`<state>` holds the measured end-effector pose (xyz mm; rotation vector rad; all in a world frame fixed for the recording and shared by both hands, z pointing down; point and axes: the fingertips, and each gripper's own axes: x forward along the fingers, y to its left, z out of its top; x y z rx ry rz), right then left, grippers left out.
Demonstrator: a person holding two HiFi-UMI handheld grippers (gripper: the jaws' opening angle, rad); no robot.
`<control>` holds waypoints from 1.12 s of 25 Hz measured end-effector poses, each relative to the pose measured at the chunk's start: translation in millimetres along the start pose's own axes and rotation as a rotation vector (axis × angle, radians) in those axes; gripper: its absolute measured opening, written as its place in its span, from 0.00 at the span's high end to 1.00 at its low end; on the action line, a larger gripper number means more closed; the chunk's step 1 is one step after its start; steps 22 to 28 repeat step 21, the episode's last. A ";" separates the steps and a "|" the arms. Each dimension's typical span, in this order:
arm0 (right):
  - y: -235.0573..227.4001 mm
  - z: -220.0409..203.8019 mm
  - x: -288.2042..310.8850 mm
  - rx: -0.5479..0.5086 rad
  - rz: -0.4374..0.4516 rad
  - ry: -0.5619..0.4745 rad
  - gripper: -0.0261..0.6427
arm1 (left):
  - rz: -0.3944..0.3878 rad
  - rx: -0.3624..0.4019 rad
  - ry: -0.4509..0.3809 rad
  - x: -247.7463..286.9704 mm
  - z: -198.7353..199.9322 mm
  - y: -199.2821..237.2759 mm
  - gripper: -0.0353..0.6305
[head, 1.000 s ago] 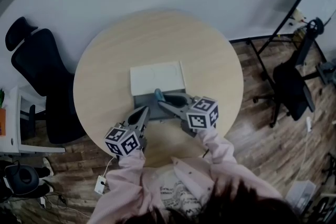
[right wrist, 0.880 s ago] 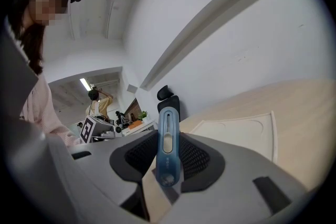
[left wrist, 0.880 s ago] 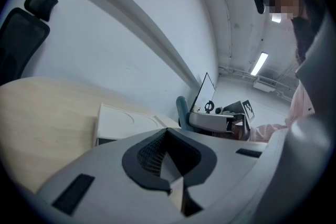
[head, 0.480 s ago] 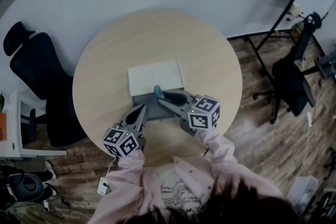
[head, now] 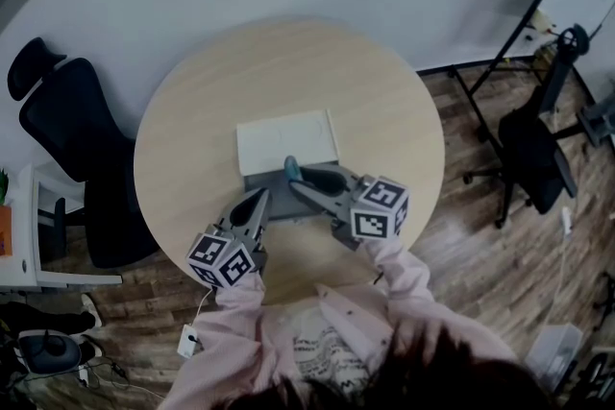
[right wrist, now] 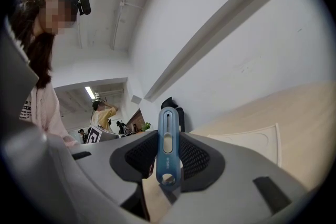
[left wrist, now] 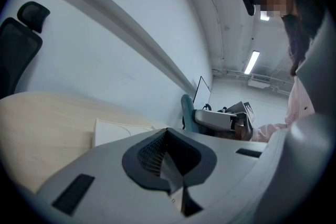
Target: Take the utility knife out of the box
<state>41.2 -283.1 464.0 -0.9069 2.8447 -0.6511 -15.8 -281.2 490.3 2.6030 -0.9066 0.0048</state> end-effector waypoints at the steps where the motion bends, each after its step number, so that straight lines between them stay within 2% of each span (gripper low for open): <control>1: 0.1 -0.3 0.0 0.000 -0.001 -0.002 0.77 | 0.000 0.001 0.000 -0.3 0.0 -0.1 0.93; 28: 7.7 -2.2 0.7 -0.037 0.008 0.007 0.77 | 0.001 0.019 -0.014 -4.6 6.1 -2.3 0.93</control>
